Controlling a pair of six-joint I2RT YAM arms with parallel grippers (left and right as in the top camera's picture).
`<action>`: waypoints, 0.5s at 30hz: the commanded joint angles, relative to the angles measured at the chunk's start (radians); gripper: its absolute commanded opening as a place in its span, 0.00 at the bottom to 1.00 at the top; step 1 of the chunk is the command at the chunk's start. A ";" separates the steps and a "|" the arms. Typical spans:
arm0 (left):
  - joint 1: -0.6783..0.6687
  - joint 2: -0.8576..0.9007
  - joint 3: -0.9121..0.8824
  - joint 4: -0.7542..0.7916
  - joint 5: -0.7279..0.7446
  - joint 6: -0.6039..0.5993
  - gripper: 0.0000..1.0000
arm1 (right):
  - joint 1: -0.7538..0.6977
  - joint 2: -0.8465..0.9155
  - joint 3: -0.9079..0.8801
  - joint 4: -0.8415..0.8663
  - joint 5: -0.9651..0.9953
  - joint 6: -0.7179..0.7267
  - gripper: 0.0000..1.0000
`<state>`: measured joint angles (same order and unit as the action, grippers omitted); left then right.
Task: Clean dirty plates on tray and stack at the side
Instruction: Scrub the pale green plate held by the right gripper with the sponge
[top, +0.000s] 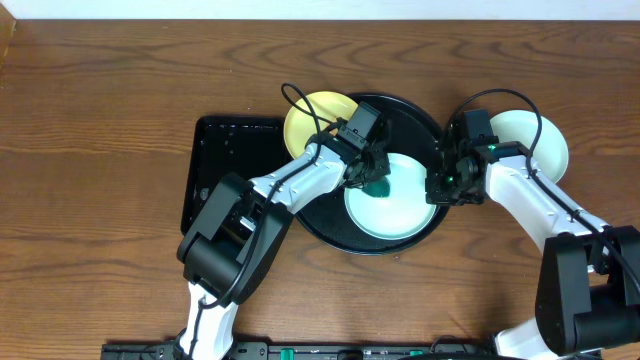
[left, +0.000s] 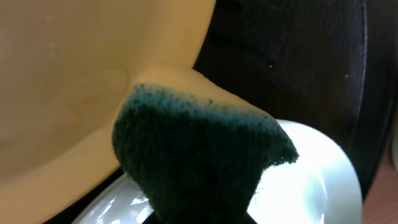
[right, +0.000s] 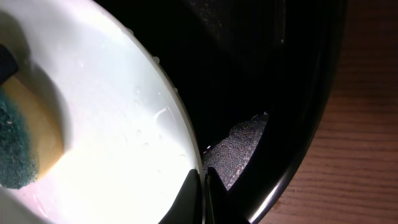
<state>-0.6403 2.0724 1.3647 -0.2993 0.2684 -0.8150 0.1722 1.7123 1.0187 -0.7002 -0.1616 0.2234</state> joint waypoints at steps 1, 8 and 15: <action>-0.029 0.017 -0.013 0.002 0.016 -0.029 0.08 | 0.005 0.000 0.007 -0.003 -0.001 0.008 0.01; -0.155 0.017 -0.013 -0.034 0.015 -0.027 0.08 | 0.005 0.000 0.007 -0.004 -0.001 0.008 0.01; -0.169 0.012 -0.013 -0.182 -0.079 0.091 0.07 | 0.005 0.000 0.007 -0.003 -0.001 0.008 0.01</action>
<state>-0.8349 2.0644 1.3716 -0.4305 0.2672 -0.7937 0.1719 1.7126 1.0187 -0.7105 -0.1493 0.2234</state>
